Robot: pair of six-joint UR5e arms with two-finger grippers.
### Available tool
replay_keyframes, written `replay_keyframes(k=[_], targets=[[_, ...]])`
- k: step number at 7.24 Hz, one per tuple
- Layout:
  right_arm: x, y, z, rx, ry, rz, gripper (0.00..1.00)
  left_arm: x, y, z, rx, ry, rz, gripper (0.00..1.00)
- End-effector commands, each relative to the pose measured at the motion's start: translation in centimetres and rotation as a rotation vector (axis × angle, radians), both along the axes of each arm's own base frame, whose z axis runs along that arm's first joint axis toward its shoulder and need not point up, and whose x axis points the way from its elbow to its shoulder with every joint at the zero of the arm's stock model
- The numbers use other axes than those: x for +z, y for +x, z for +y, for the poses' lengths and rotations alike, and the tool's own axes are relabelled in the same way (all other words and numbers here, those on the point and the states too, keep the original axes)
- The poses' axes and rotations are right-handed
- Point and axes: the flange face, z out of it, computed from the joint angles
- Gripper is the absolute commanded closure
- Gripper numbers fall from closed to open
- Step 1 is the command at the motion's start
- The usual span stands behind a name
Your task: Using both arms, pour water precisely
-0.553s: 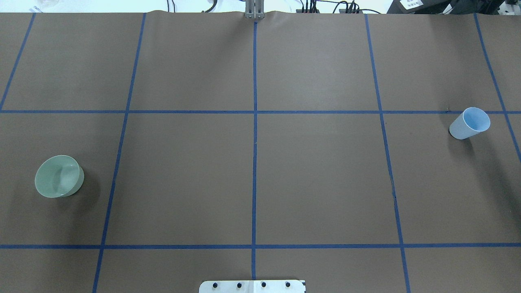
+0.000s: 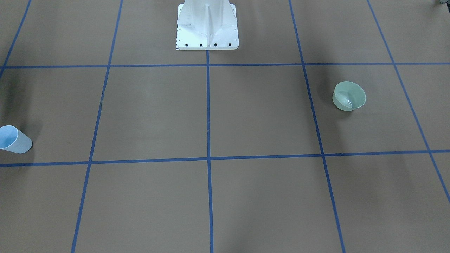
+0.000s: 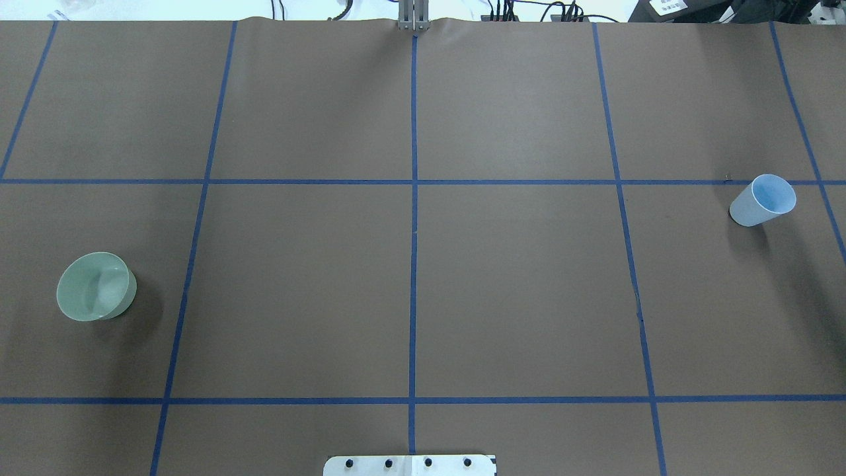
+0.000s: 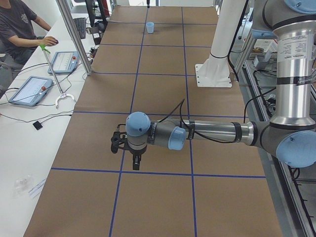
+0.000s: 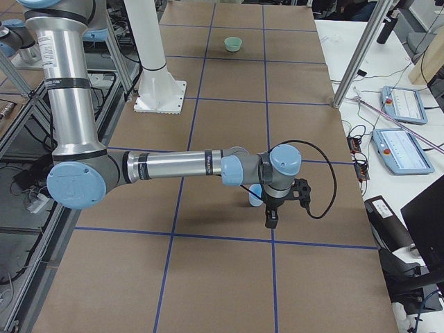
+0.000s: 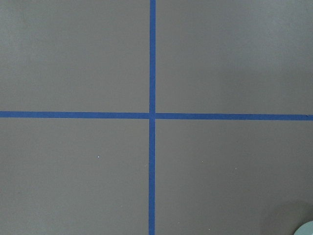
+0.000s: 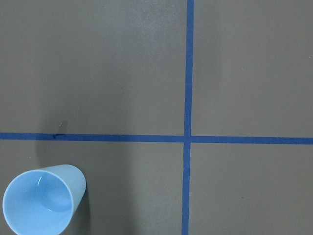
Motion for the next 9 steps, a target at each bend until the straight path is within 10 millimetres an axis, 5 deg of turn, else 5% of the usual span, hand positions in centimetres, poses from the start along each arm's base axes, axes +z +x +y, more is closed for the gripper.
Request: replay_keyframes(k=[1,6,9], targets=[[0.0,0.0,0.1,0.0,-0.003,-0.009,0.0,0.5,0.3,0.9,0.001,0.046,0.009,0.0],[1.1,-0.3,1.7,-0.009,0.082,-0.057,0.0,-0.8,1.4,0.5,-0.03,0.076,0.03,0.0],[0.0,-0.7,1.8,0.002,0.091,-0.117,0.0,-2.5,10.5,0.0,0.086,0.032,0.049,0.0]])
